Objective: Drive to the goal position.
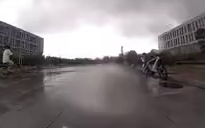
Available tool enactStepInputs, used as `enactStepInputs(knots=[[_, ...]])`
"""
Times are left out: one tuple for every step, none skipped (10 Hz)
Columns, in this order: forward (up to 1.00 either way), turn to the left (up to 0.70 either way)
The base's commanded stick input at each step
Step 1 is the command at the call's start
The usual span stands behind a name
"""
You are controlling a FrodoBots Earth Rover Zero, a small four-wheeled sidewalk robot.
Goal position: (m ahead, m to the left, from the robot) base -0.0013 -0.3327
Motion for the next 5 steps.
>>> enactStepInputs(knots=[[0.70, 0.00], [0.70, 0.00], [0.70, 0.00], [0.70, 0.00], [0.70, 0.00]])
